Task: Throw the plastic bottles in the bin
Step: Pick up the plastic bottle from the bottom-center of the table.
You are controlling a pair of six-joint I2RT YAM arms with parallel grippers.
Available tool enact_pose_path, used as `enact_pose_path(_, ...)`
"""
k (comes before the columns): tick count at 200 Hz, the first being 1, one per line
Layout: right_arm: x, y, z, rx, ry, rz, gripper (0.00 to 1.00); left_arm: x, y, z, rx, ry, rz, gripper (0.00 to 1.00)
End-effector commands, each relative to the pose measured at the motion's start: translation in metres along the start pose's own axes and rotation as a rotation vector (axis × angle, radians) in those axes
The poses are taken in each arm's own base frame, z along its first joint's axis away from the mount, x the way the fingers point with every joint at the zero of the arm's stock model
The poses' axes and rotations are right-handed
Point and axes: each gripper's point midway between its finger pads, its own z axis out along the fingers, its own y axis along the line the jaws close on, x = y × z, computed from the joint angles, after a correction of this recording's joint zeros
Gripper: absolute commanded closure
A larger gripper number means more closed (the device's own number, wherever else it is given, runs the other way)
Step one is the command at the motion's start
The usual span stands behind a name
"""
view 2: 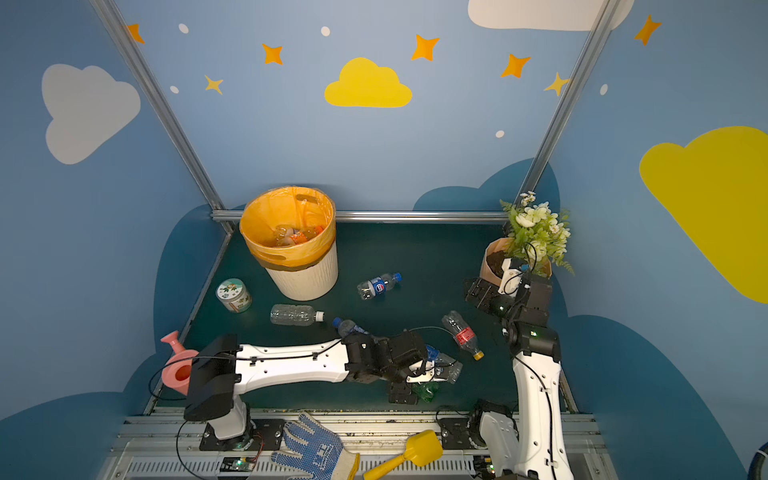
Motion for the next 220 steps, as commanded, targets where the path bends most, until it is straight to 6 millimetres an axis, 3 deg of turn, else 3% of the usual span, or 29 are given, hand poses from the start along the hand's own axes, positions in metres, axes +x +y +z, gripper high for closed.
enact_pose_path(1, 0.003, 0.0, -0.003, -0.007, -0.003, 0.0, 0.04, 0.012, -0.006, 0.011, 0.034, 0.066, 0.032, 0.07)
enact_pose_path(20, 0.003, 0.0, -0.004, -0.009, -0.005, -0.002, 0.04, 0.022, -0.004, 0.022, 0.027, 0.108, 0.051, 0.08)
enact_pose_path(94, 0.005, -0.001, -0.002, -0.024, -0.003, 0.011, 0.04, 0.021, -0.004, 0.051, 0.047, 0.125, 0.065, 0.13)
enact_pose_path(129, 0.005, 0.0, -0.002, -0.029, -0.004, 0.012, 0.04, 0.033, -0.012, 0.066, 0.08, 0.168, 0.047, 0.15)
enact_pose_path(191, 0.006, -0.001, 0.0, -0.036, -0.003, 0.02, 0.04, 0.054, -0.015, 0.073, 0.078, 0.222, 0.034, 0.19)
enact_pose_path(220, 0.007, -0.002, 0.0, -0.036, -0.004, 0.02, 0.04, 0.053, -0.012, 0.071, 0.07, 0.214, 0.012, 0.27)
